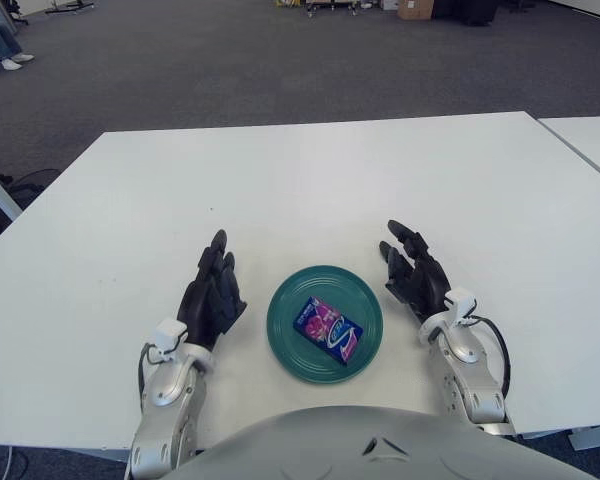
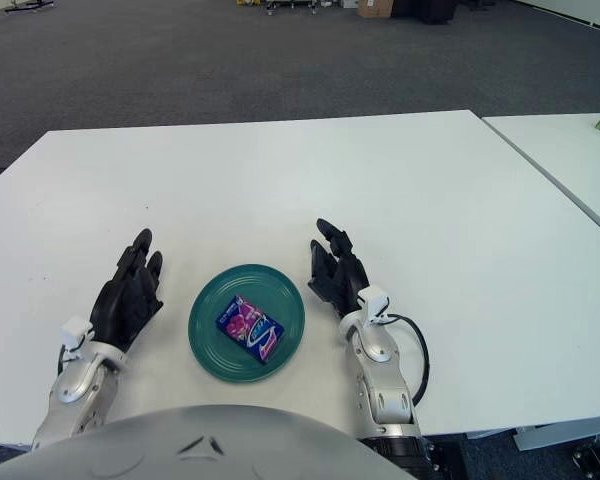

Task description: Put the gum into the plate.

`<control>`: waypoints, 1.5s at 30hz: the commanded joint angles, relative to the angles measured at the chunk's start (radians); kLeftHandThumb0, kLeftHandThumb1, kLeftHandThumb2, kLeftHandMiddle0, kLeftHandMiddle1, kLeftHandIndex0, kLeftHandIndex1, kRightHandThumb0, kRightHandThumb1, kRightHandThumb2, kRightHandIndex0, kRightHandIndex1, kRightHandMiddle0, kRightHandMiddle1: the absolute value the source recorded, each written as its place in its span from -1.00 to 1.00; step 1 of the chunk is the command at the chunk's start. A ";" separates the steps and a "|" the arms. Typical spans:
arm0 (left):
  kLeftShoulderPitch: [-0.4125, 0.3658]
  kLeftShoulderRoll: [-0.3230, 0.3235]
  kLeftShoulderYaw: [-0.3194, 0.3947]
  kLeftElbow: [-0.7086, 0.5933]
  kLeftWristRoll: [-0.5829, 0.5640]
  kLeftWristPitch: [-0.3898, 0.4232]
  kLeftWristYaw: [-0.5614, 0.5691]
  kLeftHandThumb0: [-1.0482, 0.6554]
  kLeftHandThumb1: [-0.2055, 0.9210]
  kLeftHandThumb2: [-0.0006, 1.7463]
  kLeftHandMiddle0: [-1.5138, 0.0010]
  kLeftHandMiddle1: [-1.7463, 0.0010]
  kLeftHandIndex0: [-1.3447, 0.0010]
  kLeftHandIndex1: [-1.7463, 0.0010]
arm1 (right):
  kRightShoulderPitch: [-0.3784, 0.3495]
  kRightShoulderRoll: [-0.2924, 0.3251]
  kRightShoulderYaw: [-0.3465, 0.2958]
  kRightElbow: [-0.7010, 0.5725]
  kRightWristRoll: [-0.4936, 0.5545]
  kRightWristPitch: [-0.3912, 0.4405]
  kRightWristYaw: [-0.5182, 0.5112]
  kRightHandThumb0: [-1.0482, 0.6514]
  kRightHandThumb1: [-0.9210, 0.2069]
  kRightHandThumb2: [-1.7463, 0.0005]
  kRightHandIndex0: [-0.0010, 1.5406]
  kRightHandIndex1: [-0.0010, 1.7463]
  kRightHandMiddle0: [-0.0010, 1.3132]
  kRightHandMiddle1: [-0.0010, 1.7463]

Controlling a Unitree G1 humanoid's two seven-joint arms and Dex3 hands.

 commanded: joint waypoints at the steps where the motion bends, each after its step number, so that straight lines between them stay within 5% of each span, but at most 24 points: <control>1: -0.013 -0.003 -0.005 0.023 -0.011 -0.038 -0.014 -1.00 1.00 0.08 1.00 1.00 0.93 0.97 | 0.020 -0.018 0.012 0.056 -0.031 0.004 0.006 -0.52 -1.00 -0.06 -0.74 -1.00 -1.00 -0.48; 23: -0.059 -0.031 0.021 0.232 -0.022 -0.125 -0.004 -0.97 1.00 0.12 0.89 0.97 0.92 0.92 | 0.032 -0.045 0.052 0.131 -0.119 -0.230 0.010 -0.49 -1.00 -0.16 -0.80 -1.00 -1.00 -0.51; 45: -0.040 -0.100 -0.024 0.285 0.055 -0.282 0.051 -0.99 1.00 0.17 0.83 0.99 1.00 0.64 | 0.037 -0.048 0.051 0.158 -0.159 -0.292 -0.029 -0.49 -1.00 -0.19 -0.78 -0.99 -1.00 -0.47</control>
